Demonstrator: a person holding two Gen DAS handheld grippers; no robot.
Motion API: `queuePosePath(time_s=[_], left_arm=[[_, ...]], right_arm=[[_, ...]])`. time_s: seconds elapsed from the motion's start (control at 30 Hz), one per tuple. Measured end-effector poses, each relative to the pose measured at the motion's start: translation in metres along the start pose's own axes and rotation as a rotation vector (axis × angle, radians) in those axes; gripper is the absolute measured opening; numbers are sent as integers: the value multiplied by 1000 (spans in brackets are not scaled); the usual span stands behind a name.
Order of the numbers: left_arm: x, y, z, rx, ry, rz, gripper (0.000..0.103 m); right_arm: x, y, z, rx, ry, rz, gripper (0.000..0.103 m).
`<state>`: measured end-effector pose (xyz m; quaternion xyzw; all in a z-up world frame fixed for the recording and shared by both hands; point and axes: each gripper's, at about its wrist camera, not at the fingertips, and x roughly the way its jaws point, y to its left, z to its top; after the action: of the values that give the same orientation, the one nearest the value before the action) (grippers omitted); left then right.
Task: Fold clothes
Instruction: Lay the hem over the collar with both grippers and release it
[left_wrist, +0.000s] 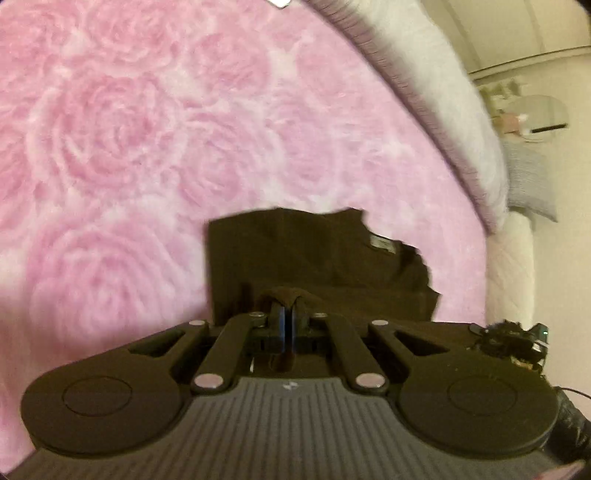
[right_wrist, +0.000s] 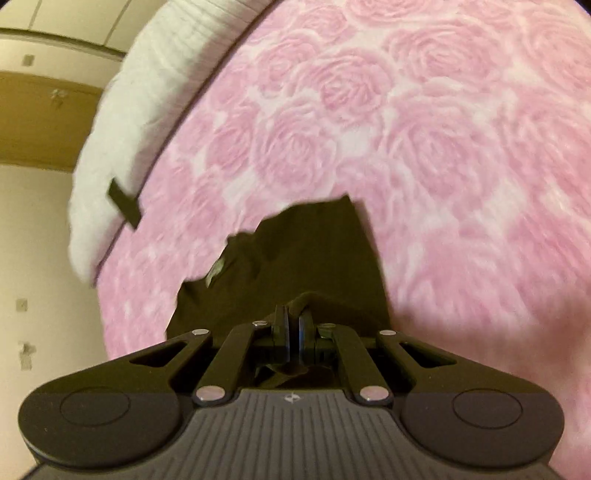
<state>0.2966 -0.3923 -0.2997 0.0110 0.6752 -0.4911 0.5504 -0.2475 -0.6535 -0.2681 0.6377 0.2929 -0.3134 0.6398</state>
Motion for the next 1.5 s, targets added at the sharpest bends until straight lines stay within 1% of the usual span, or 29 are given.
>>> queuePosePath(time_s=[0.13,0.2,0.27,0.33,0.37,0.4,0.43,0.47,0.5,0.57,0.63,0.67,0.73,0.87,0.9,0.93,1.0,1.03,1.07,1.1,1.17,1.23,1.3,1.33,1.37,1.4,1.43,1.47,1.5], left_arm=[[26,15,16,-29,22,35,1],[30,23,19,-83,5,38,2],[28,28,20,-147,-39,24,5],[25,29,19,-182,-87,16,5],[23,27,18,-177,-99,18,5],[21,25,16,-174,-108,27,13],[18,23,14,-177,-132,39,33],[13,24,12,-193,-158,32,41],[8,25,11,-206,-175,22,45],[-2,22,11,-165,-198,48,45],[-8,10,13,-35,-193,123,45],[-11,-1,12,77,-192,179,45],[-10,-26,5,337,-156,264,45],[22,-61,-31,886,0,417,45],[30,-64,-39,985,32,441,45],[38,-66,-46,1064,45,463,45],[52,-67,-58,1217,54,517,45],[56,-68,-59,1259,39,538,45],[61,-69,-60,1299,24,559,45],[62,-69,-58,1297,8,560,45],[64,-68,-52,1290,-20,557,44],[65,-70,-50,1301,-32,556,42],[66,-72,-48,1307,-11,545,38],[67,-73,-47,1309,-1,539,28],[64,-72,-39,1240,-9,525,21],[62,-72,-31,1168,-19,511,11],[60,-72,-23,1096,-28,497,11],[58,-71,-16,1024,-37,483,11],[56,-68,-8,950,-47,475,12]], right_arm=[[38,0,22,-11,35,-66,5],[53,-1,29,-21,50,-75,6],[63,-8,36,4,50,-75,11],[64,-16,42,19,7,-49,13],[61,-19,42,26,-24,-24,23],[57,-21,42,23,-58,-9,33],[53,-22,41,18,-91,3,52],[50,-25,41,16,-106,17,56],[47,-28,41,16,-115,31,56],[41,-34,42,8,-121,41,56],[35,-31,40,-61,-129,19,56],[32,-26,39,-121,-131,0,56],[29,-11,31,-299,-126,-62,56],[40,20,1,-698,-91,-223,56],[44,25,-8,-781,-83,-259,56],[49,30,-17,-853,-74,-289,56],[60,39,-38,-1009,-54,-332,64],[66,44,-49,-1093,-50,-355,70],[70,48,-61,-1183,-42,-375,72],[76,52,-72,-1274,-30,-397,73],[89,59,-94,-1464,-20,-443,82],[99,64,-114,-1636,-38,-467,88],[110,69,-130,-1778,-69,-488,88],[115,71,-134,-1819,-71,-486,88],[119,74,-134,-1833,-59,-469,88],[124,77,-133,-1840,-43,-448,88],[129,80,-132,-1847,-26,-427,84],[128,81,-126,-1809,-33,-423,75],[125,81,-118,-1755,-46,-424,72]])
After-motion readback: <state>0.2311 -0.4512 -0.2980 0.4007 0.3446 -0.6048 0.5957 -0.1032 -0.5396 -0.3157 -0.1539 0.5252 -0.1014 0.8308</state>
